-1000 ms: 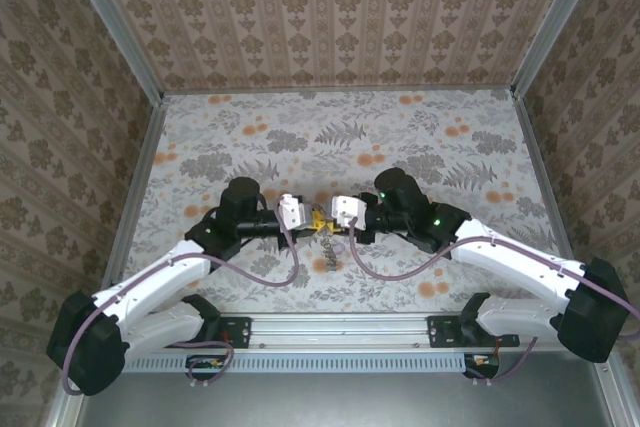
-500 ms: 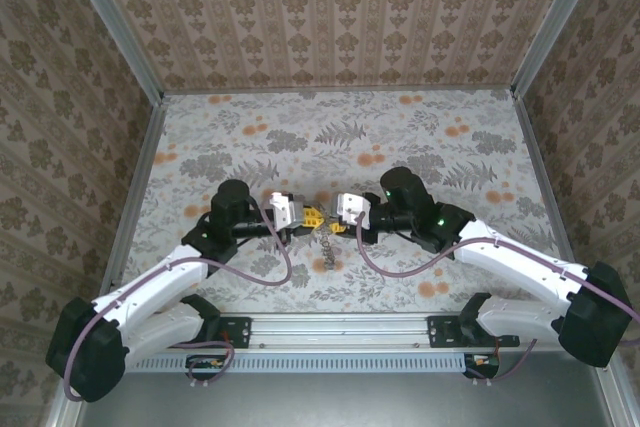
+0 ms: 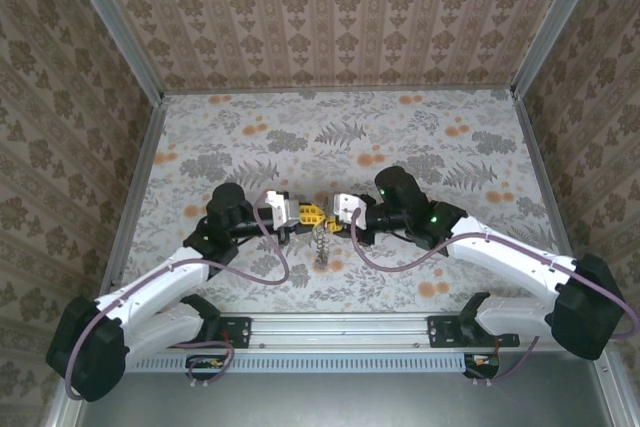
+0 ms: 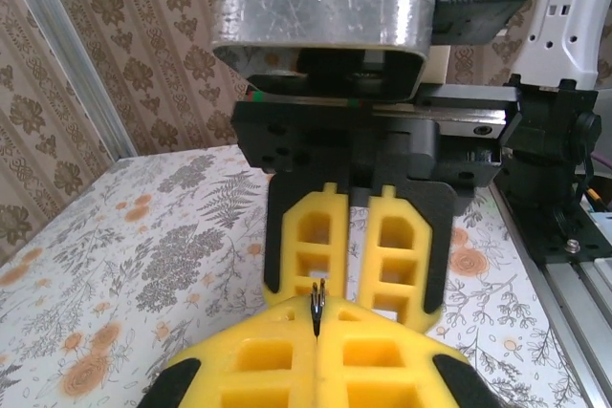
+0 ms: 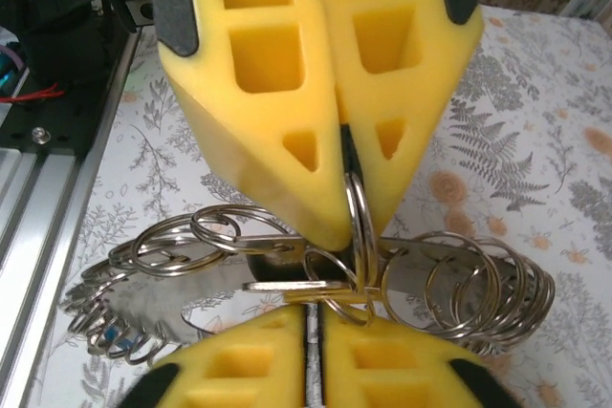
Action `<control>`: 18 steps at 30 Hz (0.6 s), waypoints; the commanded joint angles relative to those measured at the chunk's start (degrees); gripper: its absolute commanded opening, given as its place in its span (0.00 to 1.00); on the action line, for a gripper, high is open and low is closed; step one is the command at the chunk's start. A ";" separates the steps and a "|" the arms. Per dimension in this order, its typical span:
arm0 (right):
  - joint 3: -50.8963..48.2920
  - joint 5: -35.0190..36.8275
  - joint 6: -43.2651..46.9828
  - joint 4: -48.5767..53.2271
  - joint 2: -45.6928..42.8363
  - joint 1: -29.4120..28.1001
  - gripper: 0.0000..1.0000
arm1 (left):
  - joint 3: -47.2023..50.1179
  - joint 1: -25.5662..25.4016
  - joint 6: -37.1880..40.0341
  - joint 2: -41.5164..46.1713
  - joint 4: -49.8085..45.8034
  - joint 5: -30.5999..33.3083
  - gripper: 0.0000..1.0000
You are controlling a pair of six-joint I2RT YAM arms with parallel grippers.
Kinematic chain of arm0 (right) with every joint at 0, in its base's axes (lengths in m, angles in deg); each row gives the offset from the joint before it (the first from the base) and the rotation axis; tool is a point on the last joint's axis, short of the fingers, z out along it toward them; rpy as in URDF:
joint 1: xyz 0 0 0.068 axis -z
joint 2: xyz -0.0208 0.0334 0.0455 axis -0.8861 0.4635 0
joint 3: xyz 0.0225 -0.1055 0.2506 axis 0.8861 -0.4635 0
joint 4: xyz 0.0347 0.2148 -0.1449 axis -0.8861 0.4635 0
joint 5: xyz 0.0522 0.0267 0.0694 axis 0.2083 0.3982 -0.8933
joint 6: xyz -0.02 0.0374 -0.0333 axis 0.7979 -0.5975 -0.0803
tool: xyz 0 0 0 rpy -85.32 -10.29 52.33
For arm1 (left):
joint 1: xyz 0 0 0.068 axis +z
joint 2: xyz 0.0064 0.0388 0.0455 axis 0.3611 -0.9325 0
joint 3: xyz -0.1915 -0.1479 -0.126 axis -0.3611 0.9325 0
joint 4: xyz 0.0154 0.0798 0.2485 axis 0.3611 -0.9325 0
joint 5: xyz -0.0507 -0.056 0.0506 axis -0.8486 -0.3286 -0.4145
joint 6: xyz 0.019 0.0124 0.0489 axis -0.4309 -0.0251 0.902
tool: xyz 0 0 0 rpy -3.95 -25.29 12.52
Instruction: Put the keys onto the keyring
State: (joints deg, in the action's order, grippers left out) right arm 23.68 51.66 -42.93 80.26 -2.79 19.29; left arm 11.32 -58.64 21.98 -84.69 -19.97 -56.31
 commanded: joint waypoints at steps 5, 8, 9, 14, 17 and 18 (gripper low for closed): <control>-1.13 -1.93 -1.16 -3.95 -3.78 1.31 0.18 | 0.68 -0.83 -3.88 0.17 6.98 -0.59 0.00; -2.94 -0.92 -0.98 -3.86 -6.97 2.30 0.19 | 0.71 -0.94 -4.14 0.29 7.11 -0.19 0.00; -3.44 -0.62 -0.97 -3.56 -7.90 2.56 0.21 | 0.80 -0.99 -4.30 0.35 7.15 -0.11 0.00; -3.99 -0.86 -0.60 -2.80 -10.15 2.72 0.27 | 0.80 -1.28 -5.09 0.21 7.95 -0.09 0.00; -3.31 -2.69 -0.50 -2.67 -9.84 2.66 0.26 | 0.82 -1.44 -5.47 -0.31 8.71 -0.40 0.00; -3.00 -3.29 -0.55 -2.73 -9.53 2.66 0.26 | 0.74 -1.61 -5.63 -0.75 9.06 -0.57 0.00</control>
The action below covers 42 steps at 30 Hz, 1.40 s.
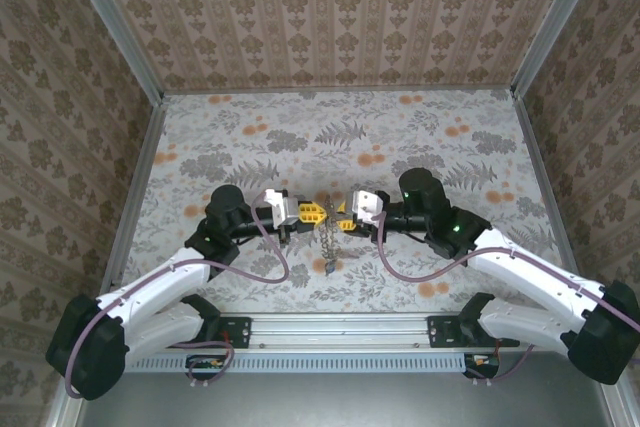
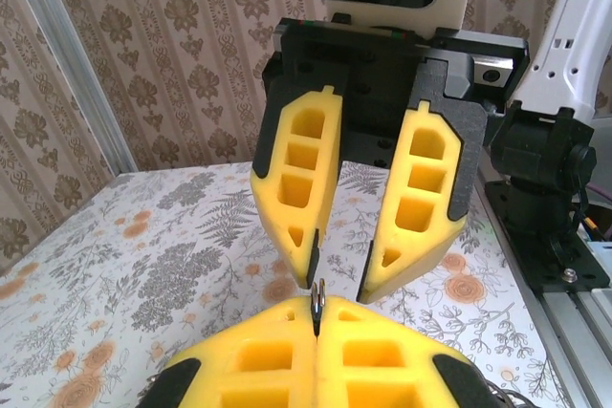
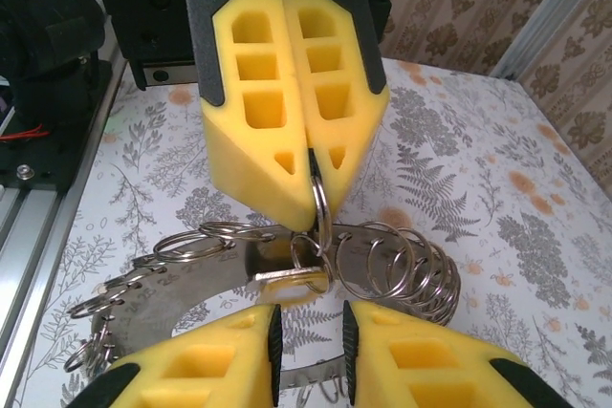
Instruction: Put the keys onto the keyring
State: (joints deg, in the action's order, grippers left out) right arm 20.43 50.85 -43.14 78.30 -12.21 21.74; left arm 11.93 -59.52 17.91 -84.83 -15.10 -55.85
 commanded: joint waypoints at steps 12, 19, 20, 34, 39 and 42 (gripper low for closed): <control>1.47 -4.45 -0.96 -3.51 3.25 0.26 0.06 | -0.64 -2.28 -2.05 -2.44 6.21 -0.63 0.00; 0.24 -5.56 -3.73 -9.15 5.73 -0.06 0.15 | -0.59 -3.11 -3.79 -3.71 10.16 -0.60 0.00; 0.16 -5.51 -3.91 -9.62 5.79 -0.07 0.16 | -0.61 -3.17 -3.78 -3.76 10.50 -0.37 0.00; 2.39 -2.96 -1.40 -3.83 4.77 0.06 0.00 | -1.53 -3.57 -0.57 -2.04 2.84 2.72 0.01; 6.63 1.43 4.46 6.83 4.65 -0.87 0.00 | -6.59 -3.74 11.29 0.42 -23.02 5.64 0.19; 9.41 4.54 7.28 12.02 5.38 -2.03 0.00 | -11.34 -4.36 16.43 -0.99 -35.68 7.21 0.20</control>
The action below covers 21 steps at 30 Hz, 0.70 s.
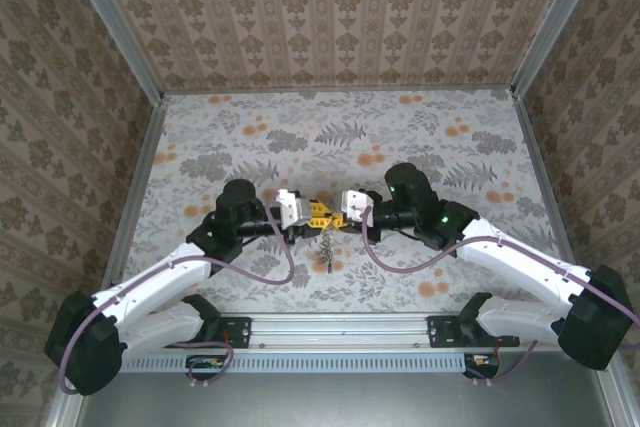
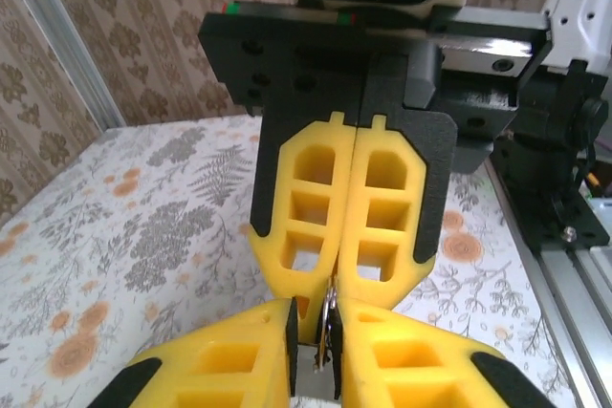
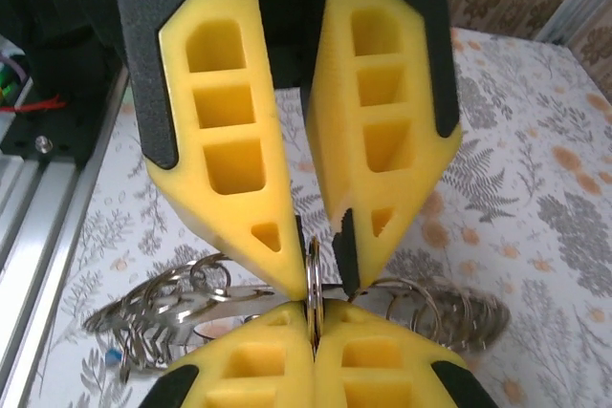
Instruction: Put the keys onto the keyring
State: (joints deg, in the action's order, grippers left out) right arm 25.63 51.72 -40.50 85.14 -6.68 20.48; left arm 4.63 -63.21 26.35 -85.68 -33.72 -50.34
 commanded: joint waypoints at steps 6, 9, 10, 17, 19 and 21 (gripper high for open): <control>6.43 6.67 6.56 7.88 1.16 -2.43 0.00 | -4.39 -1.10 5.96 -1.23 -15.07 3.10 0.21; 8.26 9.78 7.88 10.11 2.42 -3.70 0.00 | -5.02 -1.36 5.38 -2.19 -14.31 3.28 0.21; 8.99 10.98 8.72 11.13 2.86 -4.26 0.00 | -5.32 -1.49 5.28 -2.54 -14.30 3.29 0.22; 10.16 13.12 7.75 10.25 2.42 -6.16 0.00 | -7.09 -2.25 4.79 -4.18 -13.83 2.66 0.02; 9.06 11.87 7.23 8.98 0.91 -5.75 0.00 | -6.74 -2.28 4.38 -3.72 -12.98 1.65 0.00; 7.17 7.71 5.74 6.77 -1.18 -3.83 0.05 | -5.24 -2.23 3.77 -2.79 -9.88 0.17 0.00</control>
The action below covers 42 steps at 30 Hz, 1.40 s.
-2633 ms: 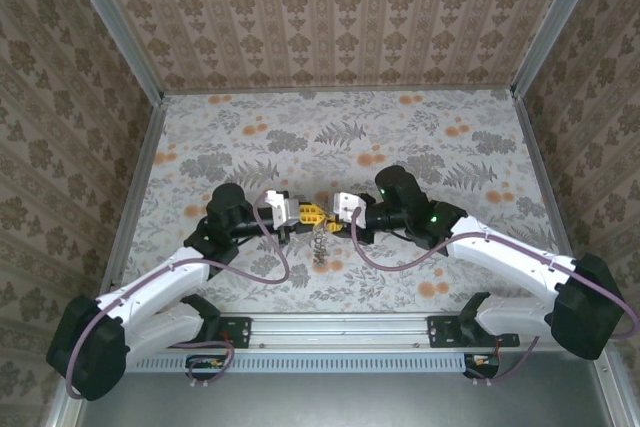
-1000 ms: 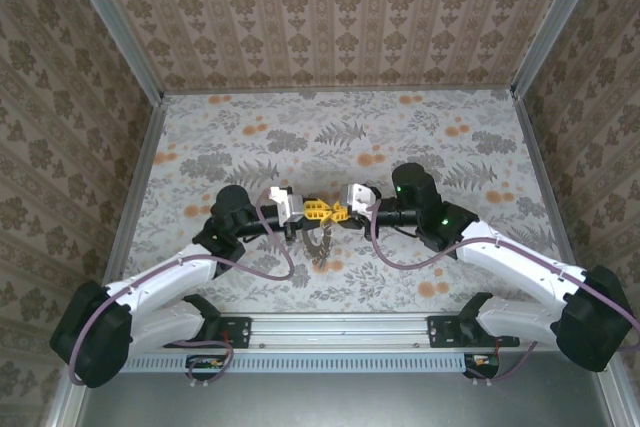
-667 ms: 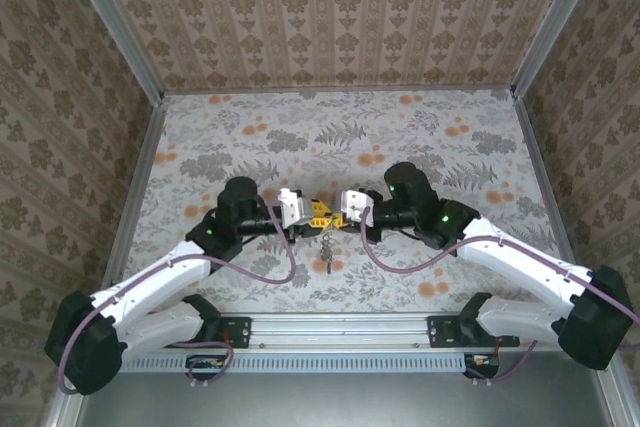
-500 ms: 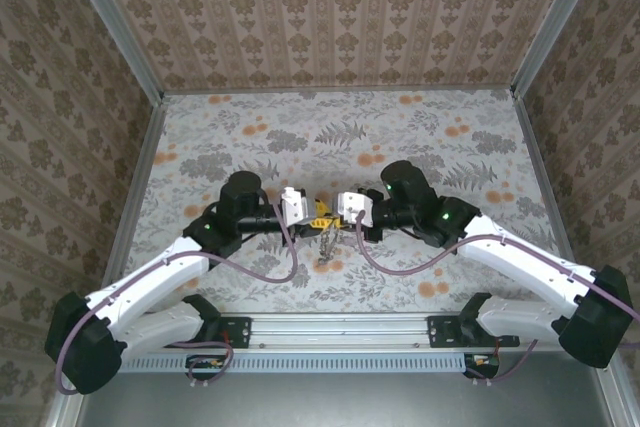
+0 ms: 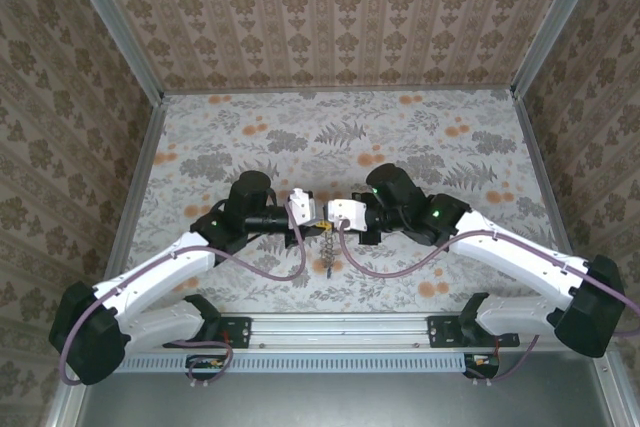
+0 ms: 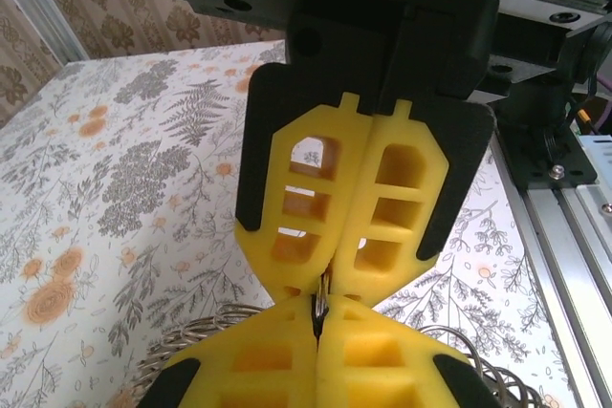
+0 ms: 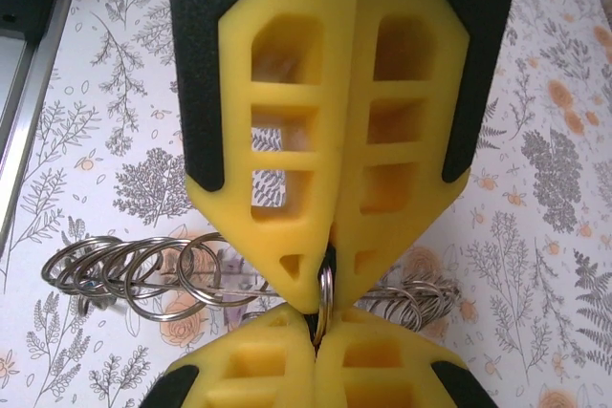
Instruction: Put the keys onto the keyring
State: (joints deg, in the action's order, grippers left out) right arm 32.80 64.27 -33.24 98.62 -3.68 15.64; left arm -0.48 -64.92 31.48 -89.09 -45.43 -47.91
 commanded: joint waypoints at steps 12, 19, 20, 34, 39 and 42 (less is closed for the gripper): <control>-6.86 -17.69 -5.13 -9.80 -10.86 9.25 0.20 | 6.84 1.20 -8.23 3.53 20.49 -8.42 0.00; -8.04 -20.83 -6.29 -9.80 -10.72 9.32 0.23 | 7.80 1.45 -10.03 2.83 25.32 -8.83 0.00; -8.00 -21.11 -6.39 -9.75 -10.60 9.30 0.23 | 7.93 1.45 -10.27 2.83 25.75 -8.90 0.00; -7.47 -22.00 -8.00 -13.09 -6.49 9.21 0.09 | 7.21 1.27 -10.65 1.61 27.84 -9.41 0.00; -8.00 -22.77 -8.79 -14.53 -6.02 8.89 0.12 | 7.33 1.27 -11.45 0.77 30.28 -7.85 0.00; -8.18 -23.42 -9.23 -15.24 -6.07 8.64 0.15 | 7.40 1.20 -12.07 0.04 31.76 -7.80 0.00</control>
State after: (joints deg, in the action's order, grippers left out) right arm 25.26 44.29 -41.40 86.80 -10.26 24.78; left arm 7.39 -63.45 20.95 -88.52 -19.66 -55.17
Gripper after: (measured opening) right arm 0.148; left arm 0.046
